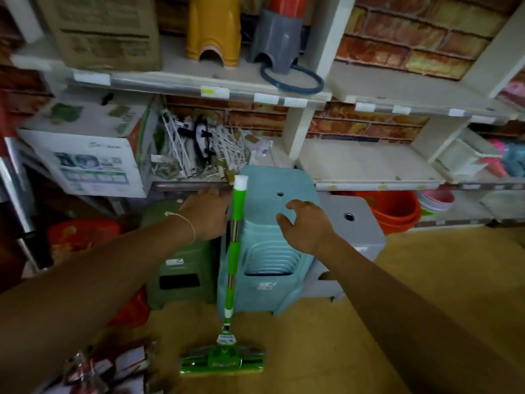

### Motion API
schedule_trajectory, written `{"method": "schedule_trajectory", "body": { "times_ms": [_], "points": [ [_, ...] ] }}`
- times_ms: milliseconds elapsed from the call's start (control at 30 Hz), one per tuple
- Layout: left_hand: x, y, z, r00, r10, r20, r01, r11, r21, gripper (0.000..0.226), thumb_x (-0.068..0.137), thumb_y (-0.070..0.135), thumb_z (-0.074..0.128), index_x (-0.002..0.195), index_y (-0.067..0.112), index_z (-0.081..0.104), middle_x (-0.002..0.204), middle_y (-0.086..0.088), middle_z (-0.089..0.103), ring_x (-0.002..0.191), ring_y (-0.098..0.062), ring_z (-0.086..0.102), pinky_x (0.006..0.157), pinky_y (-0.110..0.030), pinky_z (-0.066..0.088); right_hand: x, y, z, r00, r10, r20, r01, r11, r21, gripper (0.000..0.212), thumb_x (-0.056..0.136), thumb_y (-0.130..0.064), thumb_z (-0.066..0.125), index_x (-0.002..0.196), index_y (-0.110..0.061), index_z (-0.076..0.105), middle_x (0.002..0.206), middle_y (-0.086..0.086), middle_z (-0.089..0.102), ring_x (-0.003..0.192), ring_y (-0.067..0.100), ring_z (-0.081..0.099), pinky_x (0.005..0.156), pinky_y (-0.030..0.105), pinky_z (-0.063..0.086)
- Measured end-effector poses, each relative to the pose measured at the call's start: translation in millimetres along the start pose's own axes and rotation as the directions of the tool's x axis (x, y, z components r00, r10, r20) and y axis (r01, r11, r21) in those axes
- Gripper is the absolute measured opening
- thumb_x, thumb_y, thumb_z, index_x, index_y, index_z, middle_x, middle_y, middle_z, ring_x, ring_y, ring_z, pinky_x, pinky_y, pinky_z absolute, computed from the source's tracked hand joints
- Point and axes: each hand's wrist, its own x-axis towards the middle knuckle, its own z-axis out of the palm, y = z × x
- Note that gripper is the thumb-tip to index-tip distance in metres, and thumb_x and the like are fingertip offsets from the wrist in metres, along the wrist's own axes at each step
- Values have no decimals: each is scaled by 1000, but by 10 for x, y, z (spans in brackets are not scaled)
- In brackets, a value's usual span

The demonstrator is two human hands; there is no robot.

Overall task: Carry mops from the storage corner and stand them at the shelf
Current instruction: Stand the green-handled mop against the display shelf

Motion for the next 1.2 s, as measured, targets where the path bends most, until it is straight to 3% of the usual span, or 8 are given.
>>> {"method": "schedule_trajectory", "body": {
  "times_ms": [300,533,700,867,1000,1100,1200],
  "points": [
    [5,-260,301,986,-161,51,152,978,144,45,90,34,51,130,13,48,132,-17,51,120,-37,50,97,-42,44,860,-241,587,984,-60,167,50,997,67,61,97,-45,53,140,-3,44,138,19,53,129,37,49,106,43,43],
    [86,-252,393,967,-247,64,236,961,146,43,90,31,48,130,14,48,128,-19,51,116,-39,51,98,-45,45,1423,-327,859,970,-42,240,3,987,160,66,96,-44,57,142,-1,38,141,22,48,131,38,47,104,41,43],
    [216,-121,487,943,-325,66,315,940,130,46,89,30,52,131,12,47,127,-18,51,116,-39,51,95,-45,46,1706,-328,966,969,-19,246,-90,902,423,83,84,-50,72,147,-9,37,146,13,48,131,32,50,108,43,42],
    [283,39,579,914,-394,99,389,919,62,42,91,32,51,128,11,48,128,-18,51,117,-38,52,95,-45,46,1736,-321,1018,978,-95,186,-30,818,575,49,87,-41,71,126,-16,56,121,7,65,112,28,62,95,40,50],
    [281,160,765,884,-437,165,441,897,11,41,93,34,50,127,10,50,127,-17,52,117,-37,53,94,-44,45,1543,-266,998,955,-199,218,39,819,572,47,90,-43,67,128,-18,54,116,5,65,105,26,62,89,37,50],
    [265,251,1020,825,-515,233,561,796,-229,49,94,33,55,137,9,46,132,-19,54,119,-35,54,97,-40,46,1332,-170,970,940,-274,204,106,802,588,46,90,-42,68,127,-19,54,111,0,63,103,22,61,90,38,51],
    [246,399,1224,746,-571,343,658,555,-509,60,92,27,64,144,10,40,139,-17,52,125,-30,54,101,-34,44,1153,-56,946,933,-310,182,149,793,590,42,90,-41,68,122,-17,56,104,-3,61,96,19,60,80,29,45]
  ]
}}
